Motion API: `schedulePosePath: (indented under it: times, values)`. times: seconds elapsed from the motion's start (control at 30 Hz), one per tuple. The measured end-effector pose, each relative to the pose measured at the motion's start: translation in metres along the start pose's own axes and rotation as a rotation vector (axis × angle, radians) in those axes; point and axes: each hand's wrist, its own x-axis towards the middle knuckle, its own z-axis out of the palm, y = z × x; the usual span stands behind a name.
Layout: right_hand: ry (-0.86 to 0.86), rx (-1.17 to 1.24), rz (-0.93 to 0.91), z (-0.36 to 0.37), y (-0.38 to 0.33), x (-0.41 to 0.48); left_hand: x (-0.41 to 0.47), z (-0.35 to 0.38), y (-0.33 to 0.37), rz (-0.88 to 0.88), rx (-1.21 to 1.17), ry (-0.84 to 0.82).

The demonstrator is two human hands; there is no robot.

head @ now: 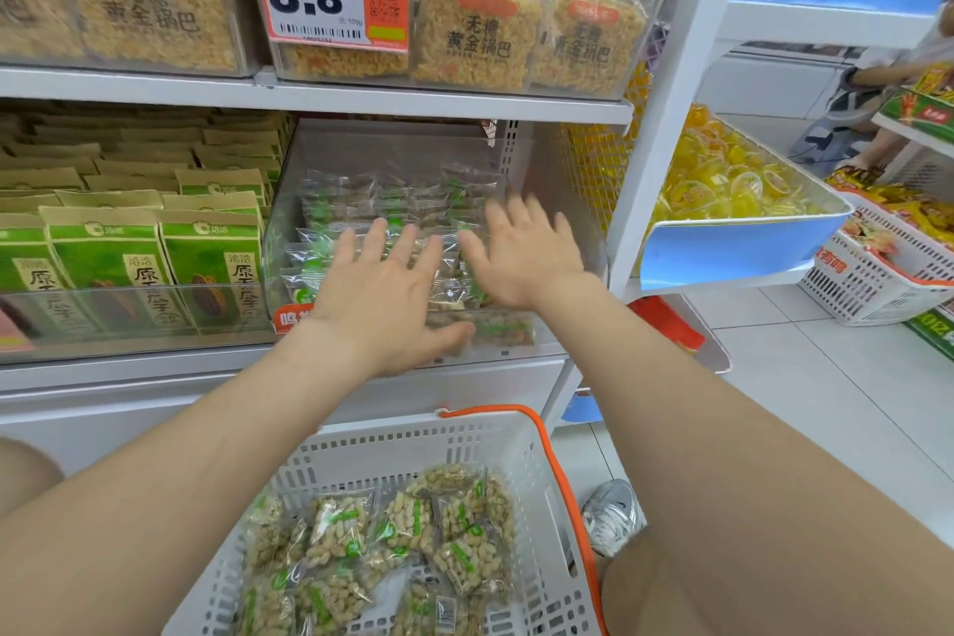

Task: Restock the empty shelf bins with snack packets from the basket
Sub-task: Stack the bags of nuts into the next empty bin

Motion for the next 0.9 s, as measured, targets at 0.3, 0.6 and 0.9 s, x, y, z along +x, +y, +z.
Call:
schedulePosePath:
  times: [0.3, 0.6, 0.9]
  values:
    - [-0.155, 0.146, -0.060, 0.009, 0.003, 0.022, 0.017, 0.006, -0.017, 0.051, -0.082, -0.003]
    - [0.390, 0.009, -0.134, -0.012, -0.035, -0.025, -0.012, -0.007, -0.014, 0.079, -0.150, 0.283]
    - [0.133, -0.087, -0.214, 0.007, -0.045, -0.088, -0.060, -0.003, -0.043, 0.026, -0.099, 0.249]
